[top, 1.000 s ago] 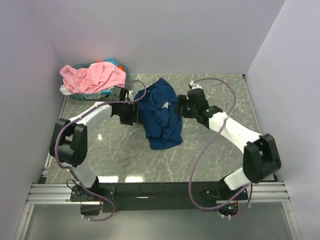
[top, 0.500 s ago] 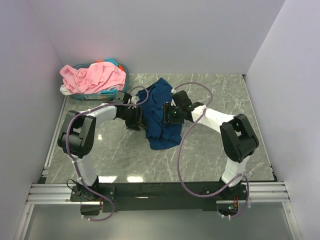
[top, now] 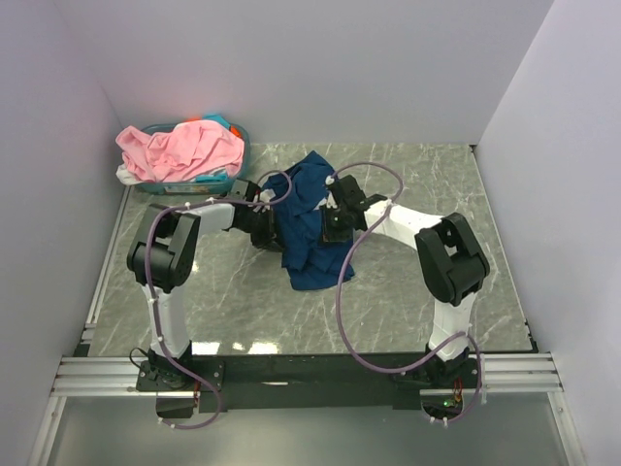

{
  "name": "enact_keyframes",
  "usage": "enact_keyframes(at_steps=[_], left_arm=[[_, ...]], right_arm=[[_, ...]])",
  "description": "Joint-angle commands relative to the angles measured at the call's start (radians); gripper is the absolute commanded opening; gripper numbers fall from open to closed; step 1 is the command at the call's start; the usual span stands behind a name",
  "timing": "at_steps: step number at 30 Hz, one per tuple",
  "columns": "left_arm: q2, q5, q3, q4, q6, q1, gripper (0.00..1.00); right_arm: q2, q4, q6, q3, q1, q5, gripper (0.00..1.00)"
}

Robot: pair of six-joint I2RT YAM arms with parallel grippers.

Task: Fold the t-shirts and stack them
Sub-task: Flatten the tshirt out

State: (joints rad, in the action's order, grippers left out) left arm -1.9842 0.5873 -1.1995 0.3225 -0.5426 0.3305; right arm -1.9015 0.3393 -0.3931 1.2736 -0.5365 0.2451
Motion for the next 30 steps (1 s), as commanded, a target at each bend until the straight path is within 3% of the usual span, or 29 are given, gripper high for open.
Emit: enact_keyframes(at_steps=[1, 7, 11, 18, 20, 21, 23, 24, 25, 30], left_arm=[[0.013, -0.052, -0.054, 0.028, 0.001, 0.002, 0.01], [0.151, -0.194, -0.089, 0.159, -0.006, 0.002, 0.00], [0.232, -0.253, -0.107, 0.257, -0.002, 0.002, 0.00], [0.252, -0.296, -0.138, 0.310, 0.007, 0.004, 0.01], [0.222, -0.284, -0.153, 0.306, 0.007, 0.001, 0.10], [0.210, -0.279, -0.158, 0.300, 0.007, 0.002, 0.25], [0.179, -0.291, -0.164, 0.271, 0.001, 0.001, 0.36], [0.170, -0.302, -0.169, 0.267, 0.001, 0.001, 0.50], [0.144, -0.322, -0.184, 0.265, 0.001, 0.001, 0.54], [0.091, -0.299, -0.230, 0.237, 0.000, 0.002, 0.61]], right_arm=[[0.042, 0.044, 0.010, 0.043, 0.035, 0.002, 0.03], [0.163, 0.144, 0.003, 0.075, 0.240, -0.055, 0.00], [0.190, 0.236, 0.068, 0.205, 0.339, -0.099, 0.00], [-0.009, 0.433, 0.178, 0.576, 0.412, -0.171, 0.02], [-0.063, 0.469, 0.174, 0.675, 0.418, -0.162, 0.13], [-0.108, 0.507, 0.162, 0.702, 0.418, -0.155, 0.33], [-0.131, 0.524, 0.145, 0.711, 0.418, -0.141, 0.48], [-0.127, 0.514, 0.129, 0.693, 0.417, -0.127, 0.50], [-0.117, 0.501, 0.123, 0.664, 0.415, -0.121, 0.53], [0.014, 0.397, 0.096, 0.391, 0.412, -0.107, 0.57]])
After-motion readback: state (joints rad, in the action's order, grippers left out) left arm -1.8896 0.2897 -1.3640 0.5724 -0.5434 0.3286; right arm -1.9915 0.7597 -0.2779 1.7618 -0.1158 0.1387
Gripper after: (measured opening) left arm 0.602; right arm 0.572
